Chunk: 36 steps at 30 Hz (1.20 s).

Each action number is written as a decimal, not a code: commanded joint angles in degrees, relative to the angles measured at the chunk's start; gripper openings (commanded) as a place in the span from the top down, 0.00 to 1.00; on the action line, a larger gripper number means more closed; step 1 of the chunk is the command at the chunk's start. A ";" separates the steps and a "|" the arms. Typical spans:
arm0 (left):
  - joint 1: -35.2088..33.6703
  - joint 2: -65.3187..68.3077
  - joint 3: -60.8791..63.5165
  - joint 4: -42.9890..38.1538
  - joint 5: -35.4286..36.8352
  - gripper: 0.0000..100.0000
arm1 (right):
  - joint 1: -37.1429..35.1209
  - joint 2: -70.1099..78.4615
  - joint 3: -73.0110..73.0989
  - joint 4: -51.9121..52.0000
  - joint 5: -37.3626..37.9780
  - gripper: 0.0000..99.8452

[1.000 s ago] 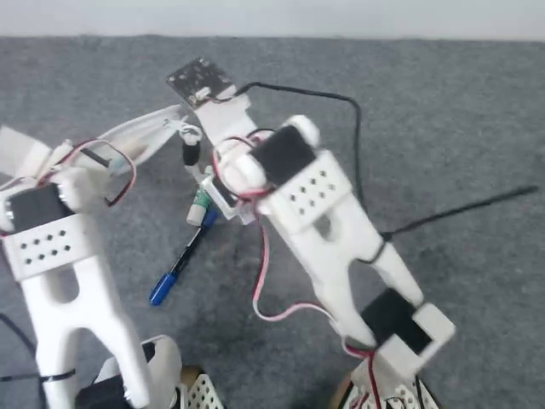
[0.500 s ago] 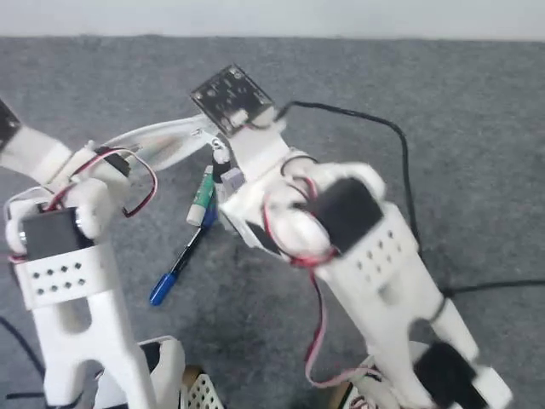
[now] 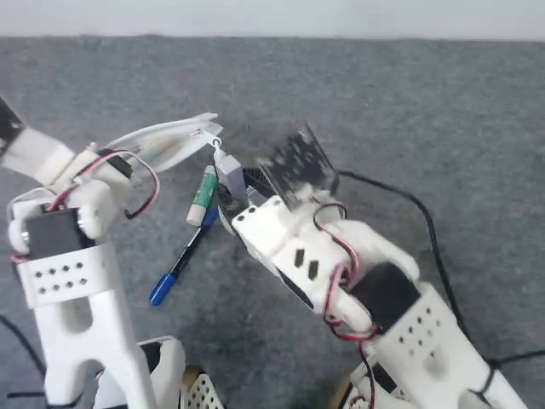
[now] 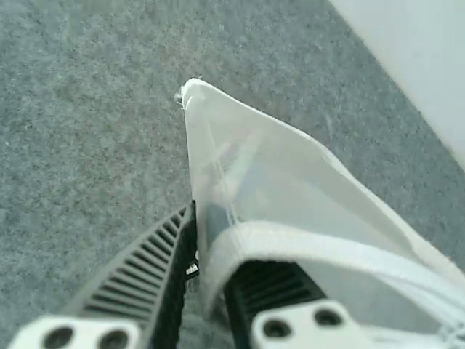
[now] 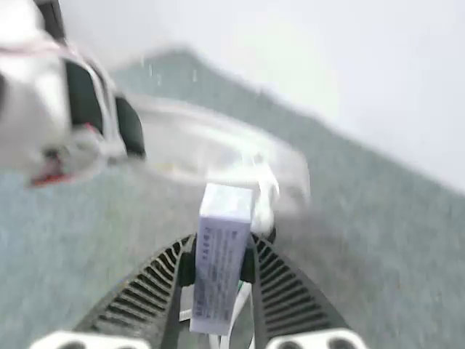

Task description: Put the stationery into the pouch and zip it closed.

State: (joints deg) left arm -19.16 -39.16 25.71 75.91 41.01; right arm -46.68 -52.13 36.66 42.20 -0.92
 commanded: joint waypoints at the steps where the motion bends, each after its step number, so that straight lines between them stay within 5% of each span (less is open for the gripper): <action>1: 1.05 -3.34 0.40 -3.52 -0.62 0.99 | -0.13 -6.81 7.74 -14.55 -0.53 0.99; 13: 1.05 -3.52 0.75 -3.34 -0.62 0.99 | -1.45 -5.93 27.78 -56.66 -0.18 0.99; 25: 1.05 -3.52 0.75 -3.43 -0.62 0.99 | -4.44 11.12 25.76 -79.08 0.00 0.99; 36: 1.05 -3.25 0.75 -3.34 -0.62 0.99 | -4.18 26.95 22.15 -89.36 0.18 0.99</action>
State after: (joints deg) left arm -18.37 -39.16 27.38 74.68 40.84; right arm -50.73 -26.37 62.86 -44.22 -0.92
